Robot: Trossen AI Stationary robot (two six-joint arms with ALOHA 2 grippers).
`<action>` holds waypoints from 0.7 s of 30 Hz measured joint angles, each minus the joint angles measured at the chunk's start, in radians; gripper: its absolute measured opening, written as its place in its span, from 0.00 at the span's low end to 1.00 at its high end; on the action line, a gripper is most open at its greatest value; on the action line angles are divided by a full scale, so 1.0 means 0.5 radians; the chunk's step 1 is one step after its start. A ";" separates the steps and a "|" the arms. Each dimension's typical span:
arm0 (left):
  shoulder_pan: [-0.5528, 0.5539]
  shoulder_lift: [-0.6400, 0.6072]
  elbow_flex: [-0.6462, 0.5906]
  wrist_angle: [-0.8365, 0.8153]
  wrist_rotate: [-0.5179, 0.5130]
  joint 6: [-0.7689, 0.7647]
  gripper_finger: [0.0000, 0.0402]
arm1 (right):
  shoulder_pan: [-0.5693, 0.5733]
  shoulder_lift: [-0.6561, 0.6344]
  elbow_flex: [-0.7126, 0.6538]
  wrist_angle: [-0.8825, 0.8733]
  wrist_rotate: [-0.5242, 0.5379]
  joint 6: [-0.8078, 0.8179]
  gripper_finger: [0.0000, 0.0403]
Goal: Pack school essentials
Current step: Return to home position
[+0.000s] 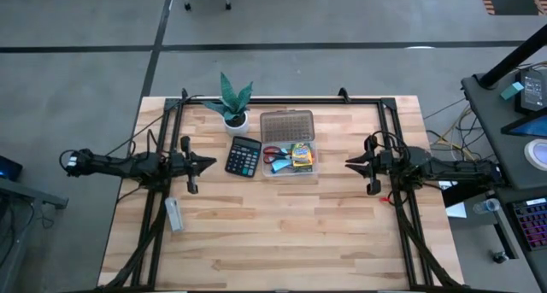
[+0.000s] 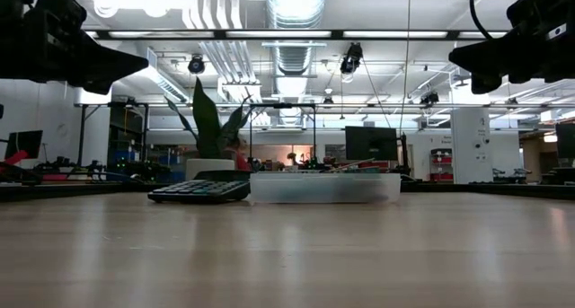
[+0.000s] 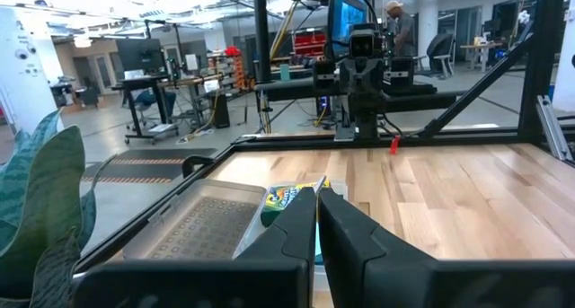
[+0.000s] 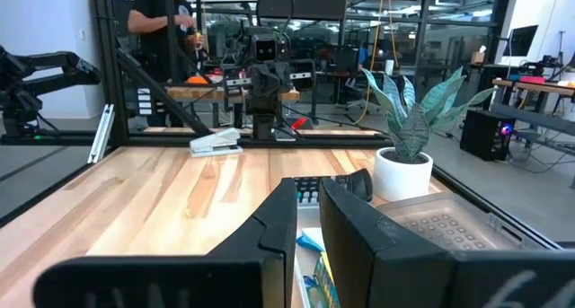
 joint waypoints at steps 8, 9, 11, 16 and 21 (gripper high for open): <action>0.000 0.000 -0.001 0.000 0.000 0.000 0.00 | 0.000 0.000 0.013 -0.003 0.000 0.000 0.11; 0.000 0.000 -0.001 0.000 0.000 0.000 0.00 | 0.000 0.000 0.014 -0.001 0.000 0.000 0.11; 0.000 0.000 -0.001 0.000 0.000 0.000 0.00 | 0.000 0.000 0.015 -0.002 0.000 0.000 0.11; 0.000 0.000 -0.001 -0.001 0.000 0.000 0.00 | 0.001 0.000 0.017 -0.002 0.000 0.000 0.11; 0.000 0.000 -0.001 0.000 0.000 0.000 0.00 | 0.000 0.000 0.020 -0.002 0.000 0.000 0.11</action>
